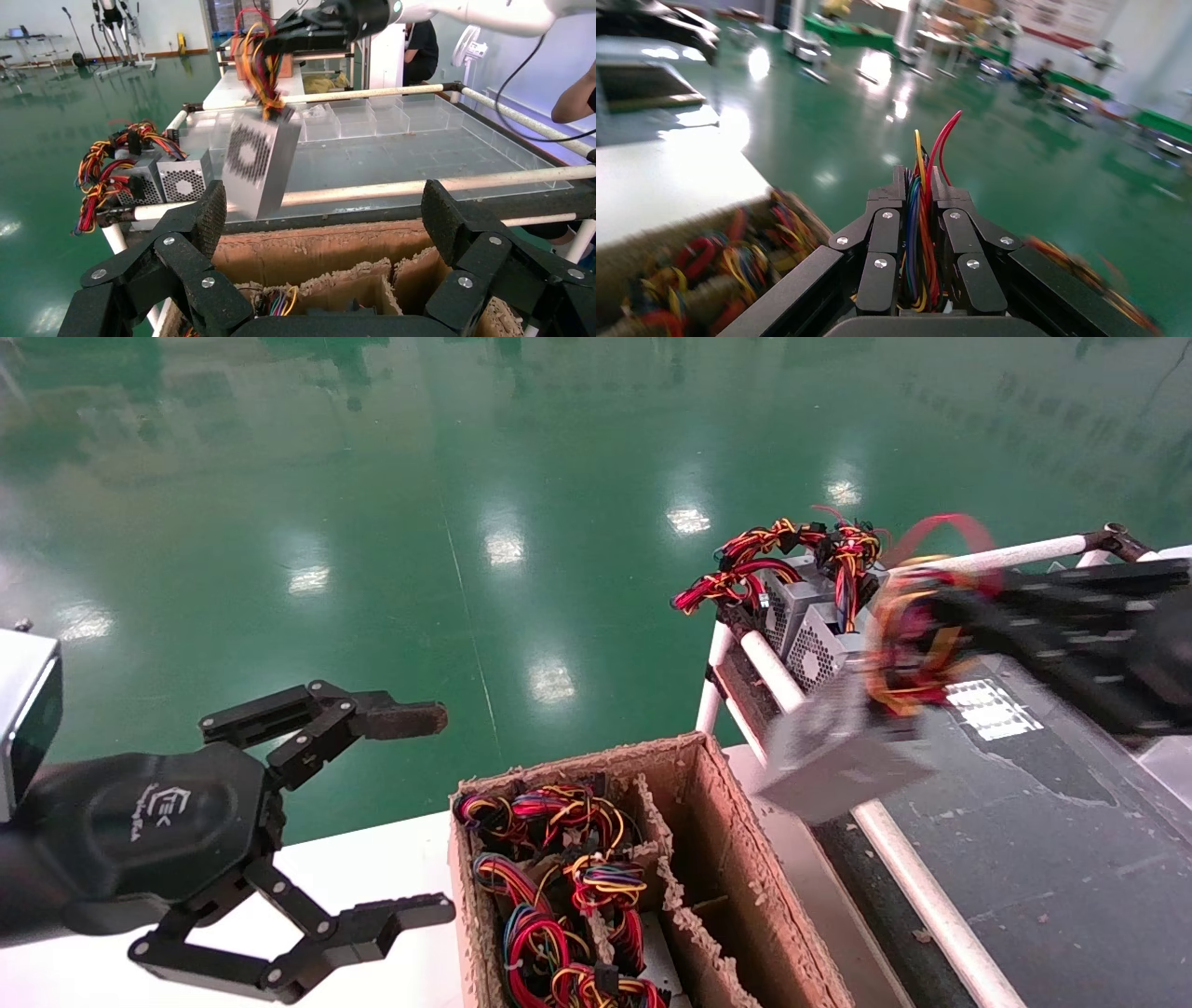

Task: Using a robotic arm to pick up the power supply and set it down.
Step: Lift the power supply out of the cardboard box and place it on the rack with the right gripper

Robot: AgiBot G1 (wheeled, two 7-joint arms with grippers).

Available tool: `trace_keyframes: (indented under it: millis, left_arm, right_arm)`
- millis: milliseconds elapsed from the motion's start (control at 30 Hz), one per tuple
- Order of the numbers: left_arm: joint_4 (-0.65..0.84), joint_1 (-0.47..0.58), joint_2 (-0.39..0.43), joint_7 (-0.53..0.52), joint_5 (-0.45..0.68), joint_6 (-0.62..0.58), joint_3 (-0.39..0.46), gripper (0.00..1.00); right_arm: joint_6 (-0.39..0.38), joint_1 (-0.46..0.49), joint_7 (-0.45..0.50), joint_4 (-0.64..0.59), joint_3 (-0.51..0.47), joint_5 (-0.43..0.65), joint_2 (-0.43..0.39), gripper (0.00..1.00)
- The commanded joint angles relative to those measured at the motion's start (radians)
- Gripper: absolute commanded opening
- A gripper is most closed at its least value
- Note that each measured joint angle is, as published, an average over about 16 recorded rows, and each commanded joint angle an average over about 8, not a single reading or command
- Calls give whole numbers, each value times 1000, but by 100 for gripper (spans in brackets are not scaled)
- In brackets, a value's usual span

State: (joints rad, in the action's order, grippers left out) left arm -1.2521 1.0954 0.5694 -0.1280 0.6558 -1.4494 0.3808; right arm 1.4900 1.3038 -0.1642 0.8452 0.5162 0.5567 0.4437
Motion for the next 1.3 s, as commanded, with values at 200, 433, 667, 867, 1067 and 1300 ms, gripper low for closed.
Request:
trace_keyframes:
  millis: [200, 433, 667, 867, 1067, 1300]
  left_arm:
    - [0, 0, 0, 0, 0, 0, 0, 100]
    - [0, 0, 0, 0, 0, 0, 0, 100]
    - [0, 0, 0, 0, 0, 0, 0, 100]
    - [0, 0, 0, 0, 0, 0, 0, 100]
    - [0, 0, 0, 0, 0, 0, 0, 100]
    - [0, 0, 0, 0, 0, 0, 0, 100]
  right_arm:
    - [-17, -27, -17, -23, -22, -6, -103, 0]
    - [-85, -75, -39, -59, -19, -7, -101, 0]
    - [-131, -72, -52, -100, -9, 19, -68, 0]
    - [-160, -33, -47, -156, 11, 66, -27, 0]
    - [-151, -5, -12, -202, 37, 105, -5, 0]
    - [-146, 0, -9, -207, 41, 113, -2, 0]
